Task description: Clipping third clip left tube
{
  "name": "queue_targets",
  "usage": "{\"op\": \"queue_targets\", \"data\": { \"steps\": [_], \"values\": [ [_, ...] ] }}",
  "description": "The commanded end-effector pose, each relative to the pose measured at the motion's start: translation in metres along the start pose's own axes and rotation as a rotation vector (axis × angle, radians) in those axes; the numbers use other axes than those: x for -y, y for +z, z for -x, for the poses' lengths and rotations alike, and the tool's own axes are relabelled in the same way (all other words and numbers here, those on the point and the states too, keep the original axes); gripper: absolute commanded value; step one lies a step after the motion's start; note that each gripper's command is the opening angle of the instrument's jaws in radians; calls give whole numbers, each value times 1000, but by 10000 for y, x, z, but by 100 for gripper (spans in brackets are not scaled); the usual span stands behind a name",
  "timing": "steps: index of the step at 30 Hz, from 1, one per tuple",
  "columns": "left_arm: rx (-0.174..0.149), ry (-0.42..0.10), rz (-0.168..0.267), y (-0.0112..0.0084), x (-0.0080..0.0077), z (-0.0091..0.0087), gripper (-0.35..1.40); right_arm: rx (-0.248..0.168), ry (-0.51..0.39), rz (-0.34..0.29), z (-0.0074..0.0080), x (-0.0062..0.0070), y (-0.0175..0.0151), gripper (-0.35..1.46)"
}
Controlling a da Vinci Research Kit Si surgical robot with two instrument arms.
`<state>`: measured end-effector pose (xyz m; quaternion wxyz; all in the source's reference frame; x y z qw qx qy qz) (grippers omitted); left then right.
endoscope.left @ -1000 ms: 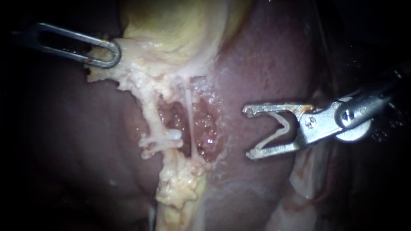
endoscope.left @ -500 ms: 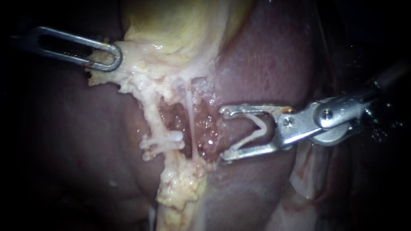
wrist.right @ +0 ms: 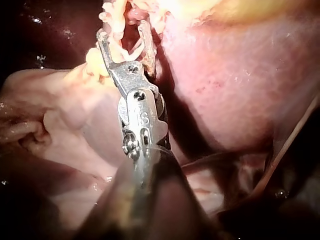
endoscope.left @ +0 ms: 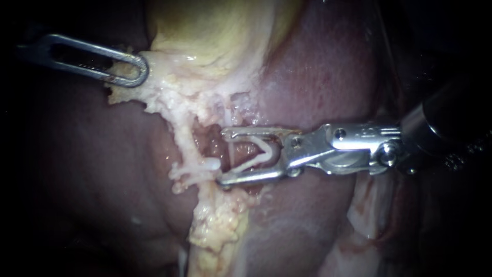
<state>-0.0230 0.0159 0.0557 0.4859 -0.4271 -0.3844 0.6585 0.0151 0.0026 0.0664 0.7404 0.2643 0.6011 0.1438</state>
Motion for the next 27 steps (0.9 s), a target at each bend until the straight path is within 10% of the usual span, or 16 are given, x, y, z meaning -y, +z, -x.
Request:
{"op": "queue_targets", "data": {
  "steps": [1, 27],
  "values": [
    [0, 0, 0, 0, 0, 0, -35, -1, 8, -4, 2, -1, 0, 50],
    [4, 3, 8, 2, 4, 3, -35, -94, 13, -163, 4, -31, 53, 50]
  ]
}}
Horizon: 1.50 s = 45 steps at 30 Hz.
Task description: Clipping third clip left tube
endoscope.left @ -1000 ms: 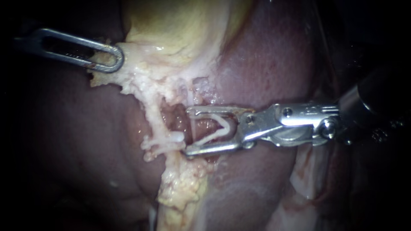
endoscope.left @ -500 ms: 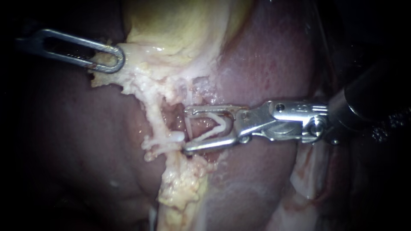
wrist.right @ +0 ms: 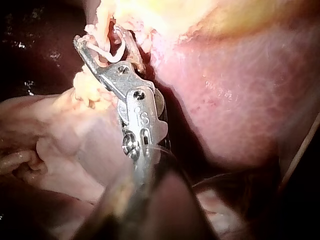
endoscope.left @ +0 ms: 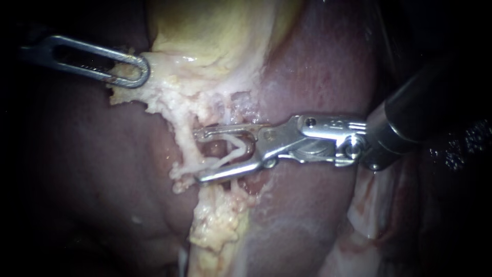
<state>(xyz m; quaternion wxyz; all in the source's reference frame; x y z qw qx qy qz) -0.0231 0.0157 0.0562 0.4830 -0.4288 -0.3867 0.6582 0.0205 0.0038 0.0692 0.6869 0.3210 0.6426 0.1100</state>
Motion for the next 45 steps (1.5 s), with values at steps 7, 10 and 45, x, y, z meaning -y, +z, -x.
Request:
{"op": "queue_targets", "data": {
  "steps": [7, 10, 45],
  "values": [
    [2, 0, 0, 0, 1, 1, -35, -36, 17, -42, -2, -6, 22, 49],
    [2, 0, 0, 1, 1, 1, -35, -54, 24, -53, -3, -7, 34, 49],
    [16, 5, -8, 5, 6, 5, -35, -127, 201, -33, -97, 36, 30, 45]
  ]
}}
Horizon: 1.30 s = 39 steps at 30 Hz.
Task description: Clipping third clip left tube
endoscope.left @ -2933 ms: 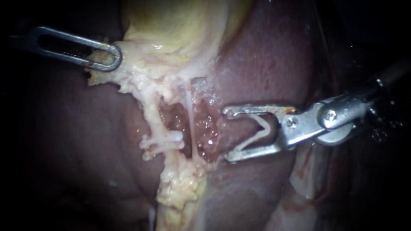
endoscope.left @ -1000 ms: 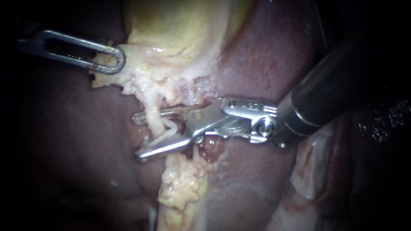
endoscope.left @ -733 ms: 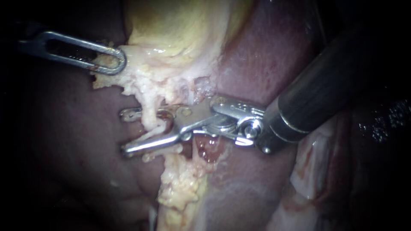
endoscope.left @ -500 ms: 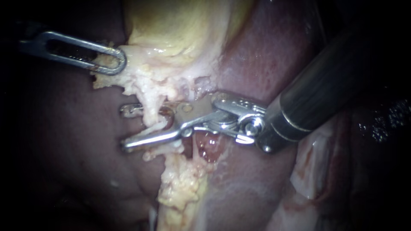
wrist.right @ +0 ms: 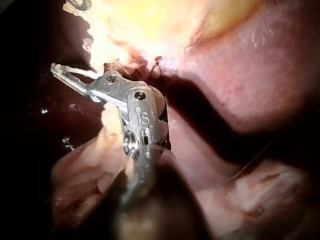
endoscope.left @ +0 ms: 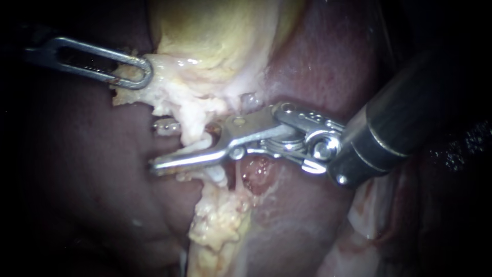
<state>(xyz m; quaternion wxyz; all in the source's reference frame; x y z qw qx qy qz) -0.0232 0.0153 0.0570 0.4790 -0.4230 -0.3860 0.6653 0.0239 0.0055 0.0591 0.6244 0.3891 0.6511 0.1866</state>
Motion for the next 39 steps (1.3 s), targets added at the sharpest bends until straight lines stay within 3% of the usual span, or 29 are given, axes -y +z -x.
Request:
{"op": "queue_targets", "data": {
  "steps": [1, 16, 29, 33, 35, 37, 39],
  "values": [
    [0, -3, 0, 0, 0, 0, -35, -2, 1, 3, -3, 2, -1, 45],
    [4, -2, 0, 1, 3, 1, -35, -4, 26, 8, -7, 6, -4, 35],
    [8, -1, -4, 1, 3, 2, -35, -5, 25, 18, -4, 5, -5, -8],
    [8, -1, -4, 1, 3, 2, -35, -9, 106, 20, -2, 5, -7, -33],
    [8, -2, -4, 2, 3, 2, -35, -11, 135, 21, 0, 5, -7, -35],
    [8, -2, -4, 2, 3, 2, -35, -3, 145, 41, 2, 5, -6, -35],
    [8, -2, -4, 2, 3, 2, -35, 45, 144, 62, 6, 4, -6, -35]
  ]
}}
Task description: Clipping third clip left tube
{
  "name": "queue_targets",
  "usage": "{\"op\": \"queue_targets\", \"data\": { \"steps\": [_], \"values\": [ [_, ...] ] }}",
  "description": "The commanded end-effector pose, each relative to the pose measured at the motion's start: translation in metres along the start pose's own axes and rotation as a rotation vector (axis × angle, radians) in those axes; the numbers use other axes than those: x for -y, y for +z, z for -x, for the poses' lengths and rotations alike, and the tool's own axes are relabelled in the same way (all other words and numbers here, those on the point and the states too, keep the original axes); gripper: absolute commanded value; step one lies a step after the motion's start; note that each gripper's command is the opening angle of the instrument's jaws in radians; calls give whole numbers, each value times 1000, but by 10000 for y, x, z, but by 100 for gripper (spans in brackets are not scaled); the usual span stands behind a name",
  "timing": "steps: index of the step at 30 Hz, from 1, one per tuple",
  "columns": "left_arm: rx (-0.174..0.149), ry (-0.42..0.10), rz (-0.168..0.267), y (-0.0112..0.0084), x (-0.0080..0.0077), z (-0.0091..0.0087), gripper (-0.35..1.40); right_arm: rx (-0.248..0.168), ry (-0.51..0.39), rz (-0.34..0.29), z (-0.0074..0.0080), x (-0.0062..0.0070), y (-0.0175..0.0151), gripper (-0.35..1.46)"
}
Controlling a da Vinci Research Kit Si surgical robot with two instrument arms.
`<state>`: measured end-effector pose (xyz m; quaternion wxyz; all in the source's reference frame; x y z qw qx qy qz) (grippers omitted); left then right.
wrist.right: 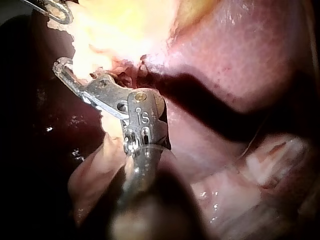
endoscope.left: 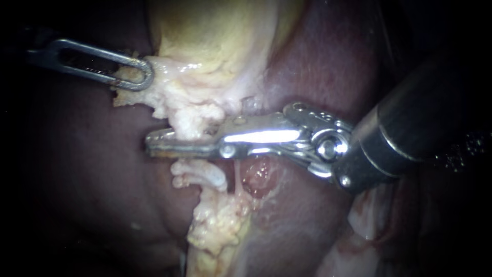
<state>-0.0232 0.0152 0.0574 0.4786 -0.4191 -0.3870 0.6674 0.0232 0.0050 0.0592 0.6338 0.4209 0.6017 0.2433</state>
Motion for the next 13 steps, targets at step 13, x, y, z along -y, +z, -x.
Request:
{"op": "queue_targets", "data": {
  "steps": [13],
  "values": [
    [2, 0, -2, 0, 1, 0, -35, 17, -9, 6, 11, -9, 1, -35]
  ]
}}
